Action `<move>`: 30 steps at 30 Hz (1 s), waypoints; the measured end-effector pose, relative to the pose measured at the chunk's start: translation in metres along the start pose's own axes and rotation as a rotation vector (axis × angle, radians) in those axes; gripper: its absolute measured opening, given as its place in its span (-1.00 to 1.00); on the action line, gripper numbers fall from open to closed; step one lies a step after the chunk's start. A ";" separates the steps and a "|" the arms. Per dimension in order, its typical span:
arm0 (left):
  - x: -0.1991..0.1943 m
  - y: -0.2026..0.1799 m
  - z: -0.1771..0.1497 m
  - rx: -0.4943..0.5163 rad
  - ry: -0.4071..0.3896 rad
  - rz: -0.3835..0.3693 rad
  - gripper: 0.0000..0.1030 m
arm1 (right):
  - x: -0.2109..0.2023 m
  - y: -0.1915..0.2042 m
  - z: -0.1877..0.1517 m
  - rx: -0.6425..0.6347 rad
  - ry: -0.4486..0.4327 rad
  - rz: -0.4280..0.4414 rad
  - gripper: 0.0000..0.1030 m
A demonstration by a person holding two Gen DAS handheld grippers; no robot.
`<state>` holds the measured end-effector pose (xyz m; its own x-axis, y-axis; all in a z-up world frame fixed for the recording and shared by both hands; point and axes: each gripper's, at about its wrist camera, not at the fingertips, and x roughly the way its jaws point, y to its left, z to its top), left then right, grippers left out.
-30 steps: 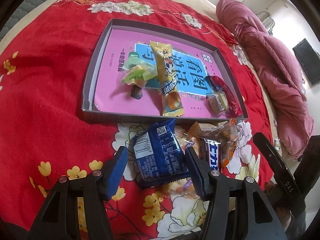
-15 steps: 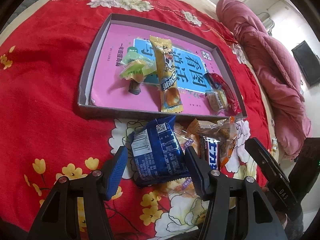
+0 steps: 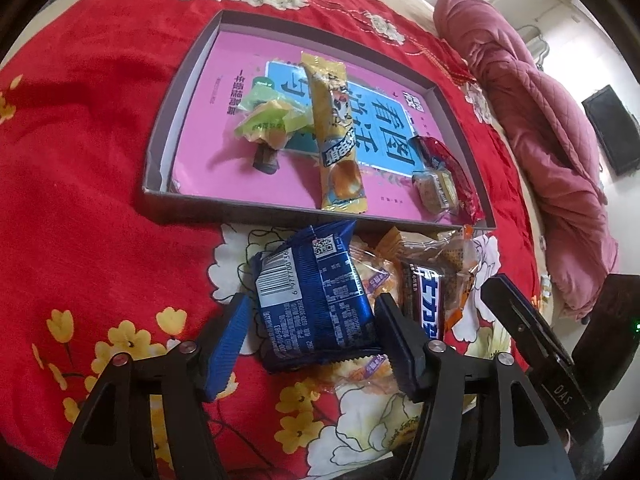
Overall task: Organize snacks
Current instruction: 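Lower the right tool around the orange-labelled cookie bag while the left lowers around the blue biscuit pack, then close the right tool on the cookie bag while the left closes on the blue pack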
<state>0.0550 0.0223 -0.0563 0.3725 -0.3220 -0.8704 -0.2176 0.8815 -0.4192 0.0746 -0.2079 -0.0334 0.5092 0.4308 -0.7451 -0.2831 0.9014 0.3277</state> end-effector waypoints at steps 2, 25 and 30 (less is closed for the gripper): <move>0.002 0.003 0.000 -0.012 0.002 -0.014 0.29 | 0.002 0.001 -0.001 -0.005 0.007 0.000 0.63; 0.014 0.013 -0.001 -0.083 0.006 -0.082 0.29 | 0.040 -0.010 -0.002 0.150 0.103 0.113 0.63; 0.015 0.012 0.000 -0.082 0.003 -0.075 0.28 | 0.042 -0.019 -0.001 0.207 0.109 0.139 0.53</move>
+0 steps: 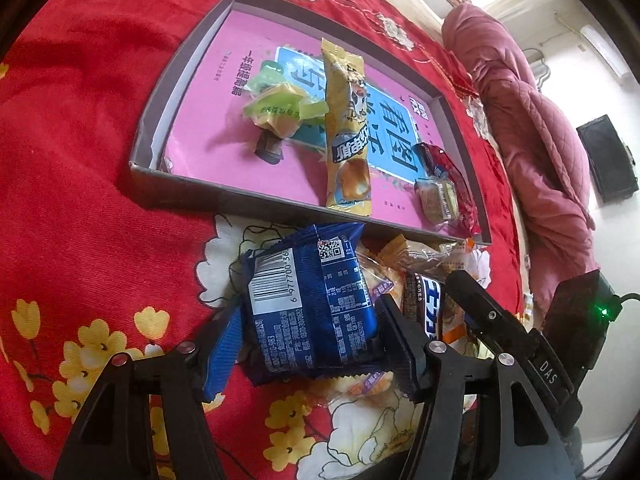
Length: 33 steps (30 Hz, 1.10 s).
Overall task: Organize snacks
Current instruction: 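Close the right tool on the cookie bag while the left closes on the blue pack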
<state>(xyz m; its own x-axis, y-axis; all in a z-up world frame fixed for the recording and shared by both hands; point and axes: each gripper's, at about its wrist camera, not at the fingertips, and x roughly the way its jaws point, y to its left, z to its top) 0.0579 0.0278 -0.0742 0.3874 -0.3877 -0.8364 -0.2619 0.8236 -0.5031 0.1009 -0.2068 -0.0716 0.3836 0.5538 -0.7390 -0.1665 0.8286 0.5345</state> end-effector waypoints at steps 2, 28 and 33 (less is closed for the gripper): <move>0.001 0.000 0.000 -0.004 -0.002 0.002 0.28 | 0.001 0.000 0.000 -0.001 0.003 0.005 0.50; 0.008 -0.002 0.005 -0.004 -0.030 -0.007 0.14 | 0.006 -0.014 0.001 0.109 0.042 0.083 0.21; 0.005 -0.003 0.004 0.015 -0.052 -0.016 0.07 | 0.000 -0.009 0.000 0.065 0.026 0.082 0.11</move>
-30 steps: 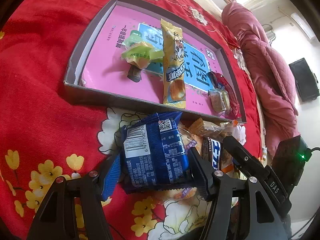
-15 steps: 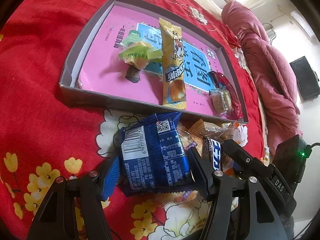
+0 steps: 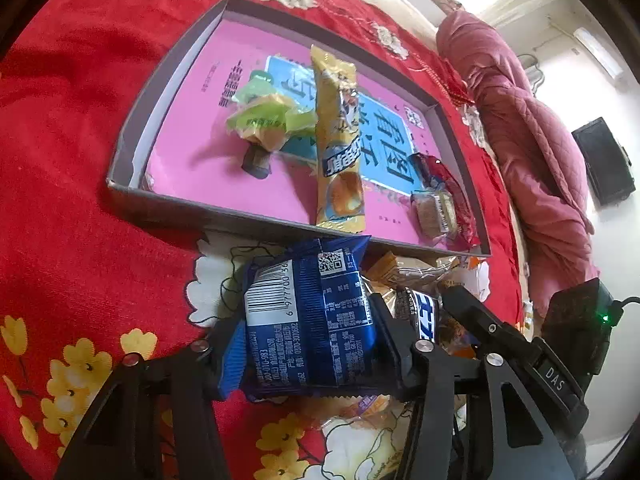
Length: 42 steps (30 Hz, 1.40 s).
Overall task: Organize snacks
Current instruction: 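Close the right tool on the cookie bag while the left closes on the blue pack, then lift and carry the cookie bag over the box with the right tool while the left carries the blue pack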
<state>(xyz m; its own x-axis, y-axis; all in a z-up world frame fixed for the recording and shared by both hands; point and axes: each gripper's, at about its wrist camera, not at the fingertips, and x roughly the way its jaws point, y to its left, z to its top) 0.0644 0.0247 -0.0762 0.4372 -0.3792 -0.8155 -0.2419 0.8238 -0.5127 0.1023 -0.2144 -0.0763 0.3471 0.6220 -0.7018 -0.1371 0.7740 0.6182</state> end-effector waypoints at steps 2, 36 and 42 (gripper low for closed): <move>-0.004 -0.002 0.000 0.012 -0.010 0.005 0.05 | -0.003 0.001 0.000 -0.010 -0.009 0.005 0.03; -0.057 -0.025 0.027 0.085 -0.189 0.070 0.05 | -0.041 0.056 0.023 -0.345 -0.305 -0.047 -0.15; -0.053 -0.021 0.041 0.075 -0.205 0.099 0.05 | -0.038 0.049 0.035 -0.332 -0.337 -0.085 -0.15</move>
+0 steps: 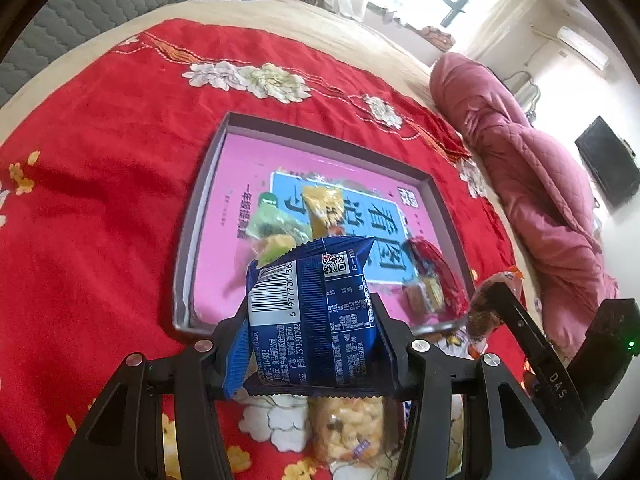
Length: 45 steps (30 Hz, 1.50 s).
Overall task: Organize snacks
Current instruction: 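Lift and carry the cookie bag over the box with the right tool while the left carries the blue pack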
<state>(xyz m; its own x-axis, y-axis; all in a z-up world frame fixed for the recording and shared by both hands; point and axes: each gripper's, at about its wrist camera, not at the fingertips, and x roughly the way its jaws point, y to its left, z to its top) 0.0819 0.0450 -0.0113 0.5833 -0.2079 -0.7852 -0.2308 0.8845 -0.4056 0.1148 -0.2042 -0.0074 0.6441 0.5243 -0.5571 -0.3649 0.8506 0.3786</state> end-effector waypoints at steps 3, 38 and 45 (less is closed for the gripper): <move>0.004 0.001 0.003 0.003 -0.006 0.016 0.05 | 0.005 -0.006 0.003 0.012 -0.012 -0.020 -0.15; 0.057 -0.015 0.010 0.089 0.032 0.126 0.05 | 0.039 -0.010 0.000 -0.045 0.027 -0.076 -0.14; 0.059 -0.013 0.009 0.083 0.032 0.139 0.05 | 0.041 -0.015 -0.002 -0.030 0.034 -0.093 -0.12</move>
<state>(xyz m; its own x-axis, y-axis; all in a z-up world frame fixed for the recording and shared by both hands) 0.1267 0.0251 -0.0484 0.5249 -0.0929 -0.8461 -0.2421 0.9367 -0.2530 0.1458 -0.1955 -0.0373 0.6532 0.4433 -0.6138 -0.3245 0.8964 0.3021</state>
